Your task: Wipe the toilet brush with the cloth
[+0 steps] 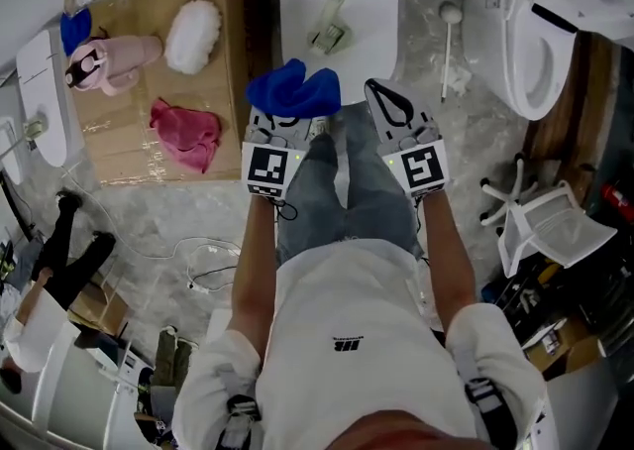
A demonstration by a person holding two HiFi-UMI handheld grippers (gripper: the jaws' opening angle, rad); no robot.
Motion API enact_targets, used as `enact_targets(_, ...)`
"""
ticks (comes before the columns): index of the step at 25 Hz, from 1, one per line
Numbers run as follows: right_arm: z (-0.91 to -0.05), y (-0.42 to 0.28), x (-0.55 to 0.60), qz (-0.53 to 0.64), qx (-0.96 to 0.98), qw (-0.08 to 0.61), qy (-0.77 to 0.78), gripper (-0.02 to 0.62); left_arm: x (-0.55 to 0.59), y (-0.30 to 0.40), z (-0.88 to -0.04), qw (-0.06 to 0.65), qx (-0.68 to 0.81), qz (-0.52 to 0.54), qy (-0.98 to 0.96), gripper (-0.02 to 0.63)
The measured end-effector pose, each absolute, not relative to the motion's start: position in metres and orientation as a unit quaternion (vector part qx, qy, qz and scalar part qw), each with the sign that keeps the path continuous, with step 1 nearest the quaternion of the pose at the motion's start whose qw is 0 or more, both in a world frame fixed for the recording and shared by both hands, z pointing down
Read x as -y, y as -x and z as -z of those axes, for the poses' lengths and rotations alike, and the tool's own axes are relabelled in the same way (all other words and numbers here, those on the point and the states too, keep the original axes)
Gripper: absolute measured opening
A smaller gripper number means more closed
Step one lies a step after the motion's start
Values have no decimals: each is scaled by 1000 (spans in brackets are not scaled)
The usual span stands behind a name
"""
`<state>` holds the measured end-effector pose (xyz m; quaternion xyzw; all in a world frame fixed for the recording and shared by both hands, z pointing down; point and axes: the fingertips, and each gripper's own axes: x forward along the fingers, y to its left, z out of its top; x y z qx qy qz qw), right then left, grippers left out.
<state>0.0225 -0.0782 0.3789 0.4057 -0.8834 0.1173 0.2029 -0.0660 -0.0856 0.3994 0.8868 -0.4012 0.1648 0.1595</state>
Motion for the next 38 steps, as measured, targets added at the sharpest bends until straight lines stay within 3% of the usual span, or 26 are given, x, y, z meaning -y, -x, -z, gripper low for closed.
enact_targets(21,-535,-29,117,-108,897,279,-325,-2,118,44,-533,197,412,-185,-870,132)
enact_targets(38,-636,-15,148,-73,899,326,-283,29,145,29,-576,183,381,-179,-888,146)
